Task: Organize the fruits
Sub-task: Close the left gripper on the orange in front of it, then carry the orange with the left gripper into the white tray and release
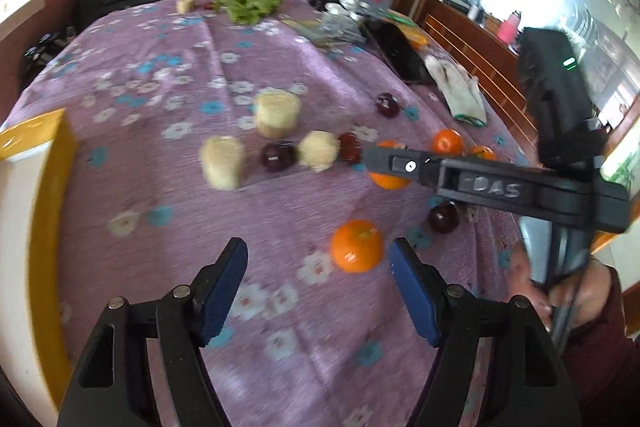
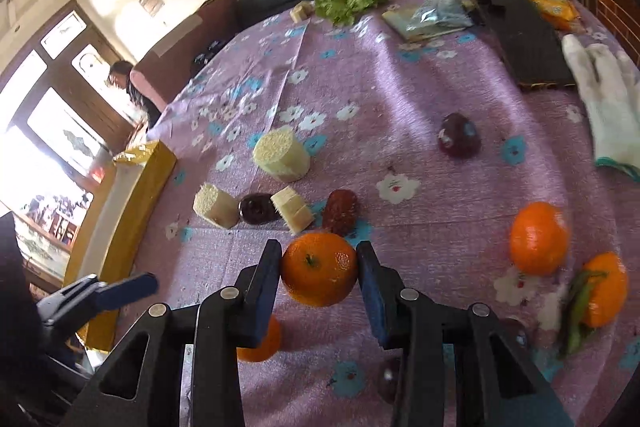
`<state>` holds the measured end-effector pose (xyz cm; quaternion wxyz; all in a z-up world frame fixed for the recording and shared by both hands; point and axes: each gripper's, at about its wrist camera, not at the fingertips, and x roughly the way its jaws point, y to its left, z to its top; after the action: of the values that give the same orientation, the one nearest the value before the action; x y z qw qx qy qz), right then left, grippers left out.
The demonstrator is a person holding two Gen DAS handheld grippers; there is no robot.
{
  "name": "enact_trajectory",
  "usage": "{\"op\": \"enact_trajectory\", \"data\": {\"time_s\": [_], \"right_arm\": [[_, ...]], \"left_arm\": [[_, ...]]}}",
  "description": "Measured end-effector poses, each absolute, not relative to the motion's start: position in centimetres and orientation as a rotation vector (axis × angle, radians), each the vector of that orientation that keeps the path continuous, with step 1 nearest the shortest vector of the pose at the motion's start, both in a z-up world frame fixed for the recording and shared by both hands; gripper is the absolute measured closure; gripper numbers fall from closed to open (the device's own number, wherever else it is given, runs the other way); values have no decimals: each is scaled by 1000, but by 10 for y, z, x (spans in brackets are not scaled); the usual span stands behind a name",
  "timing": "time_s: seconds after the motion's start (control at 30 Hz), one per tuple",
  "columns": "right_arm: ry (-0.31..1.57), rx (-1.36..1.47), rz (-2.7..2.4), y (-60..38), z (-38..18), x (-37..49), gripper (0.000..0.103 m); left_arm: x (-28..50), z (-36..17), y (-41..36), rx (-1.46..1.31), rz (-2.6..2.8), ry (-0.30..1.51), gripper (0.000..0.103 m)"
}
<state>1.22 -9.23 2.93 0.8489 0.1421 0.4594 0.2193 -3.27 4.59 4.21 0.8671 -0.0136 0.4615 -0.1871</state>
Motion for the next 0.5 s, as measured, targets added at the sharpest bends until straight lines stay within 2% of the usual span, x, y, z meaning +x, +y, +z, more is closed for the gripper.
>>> {"op": "enact_trajectory", "data": {"time_s": [0.17,0.2,0.27,0.3,0.5], "right_arm": [[925,308,428,-108,42,-1,61],[921,306,424,-109,44,-3,61],[911,302,419,-111,50,-9,61],[907,301,416,-111,52,-12,61],[862,297,398,-113,76,-41,61]], "left_arm": [[-18,25,21,-14,-441,999,31],[-16,22,17,-6,-446,1005,33],[-16,16,9,23,-441,1015,60],[-15,13,7,41,-428,1030,70],[-38,32,28,-26,-386,978,70]]}}
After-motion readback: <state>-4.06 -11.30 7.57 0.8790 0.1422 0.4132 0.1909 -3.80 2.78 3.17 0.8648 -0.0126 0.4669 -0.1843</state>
